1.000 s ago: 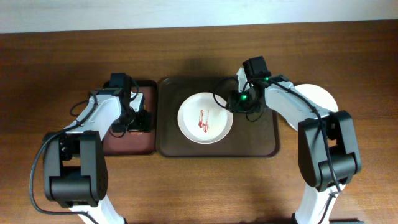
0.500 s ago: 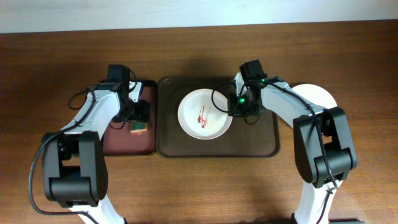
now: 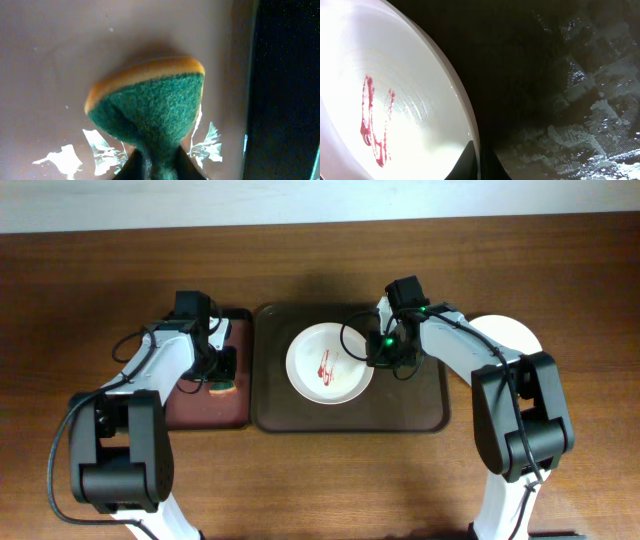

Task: Clean dirty plates on tray and stack at the side
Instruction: 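Lift the sponge with the left gripper and bring it toward the plate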

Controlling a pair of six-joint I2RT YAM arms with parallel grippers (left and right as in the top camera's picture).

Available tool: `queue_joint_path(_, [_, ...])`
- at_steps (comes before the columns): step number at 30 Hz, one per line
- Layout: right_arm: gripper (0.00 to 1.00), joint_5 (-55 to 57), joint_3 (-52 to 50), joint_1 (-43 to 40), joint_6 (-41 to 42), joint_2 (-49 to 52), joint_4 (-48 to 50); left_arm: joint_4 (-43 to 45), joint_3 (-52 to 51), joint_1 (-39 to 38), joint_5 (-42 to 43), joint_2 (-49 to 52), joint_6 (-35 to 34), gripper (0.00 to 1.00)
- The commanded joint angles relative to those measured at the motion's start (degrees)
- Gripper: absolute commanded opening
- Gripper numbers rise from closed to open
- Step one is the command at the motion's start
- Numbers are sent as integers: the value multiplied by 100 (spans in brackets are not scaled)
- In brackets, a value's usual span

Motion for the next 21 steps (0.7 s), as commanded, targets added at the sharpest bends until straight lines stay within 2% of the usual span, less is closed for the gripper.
queue_joint_path(1, [4, 52, -35, 46, -2, 125, -76, 37, -90, 2, 28, -114, 31, 0])
queue_joint_path(5, [4, 57, -35, 46, -4, 125, -83, -573, 470, 146, 704, -323, 31, 0])
queue_joint_path(8, [4, 59, -35, 46, -2, 125, -85, -118, 603, 538, 1880, -1139, 28, 0])
queue_joint_path(11, [4, 72, -33, 46, -4, 125, -98, -83, 603, 710, 2192, -1362, 166, 0])
queue_joint_path(13, [4, 74, -35, 46, -4, 125, -129, 188, 603, 916, 3158, -1543, 256, 0])
queue_joint_path(18, [4, 76, -35, 46, -4, 125, -140, 179, 603, 1635, 4983, -1707, 1366, 0])
queue_joint_path(21, [4, 96, -33, 46, -2, 125, -151, 166, 603, 1733, 5383, -1707, 1624, 0])
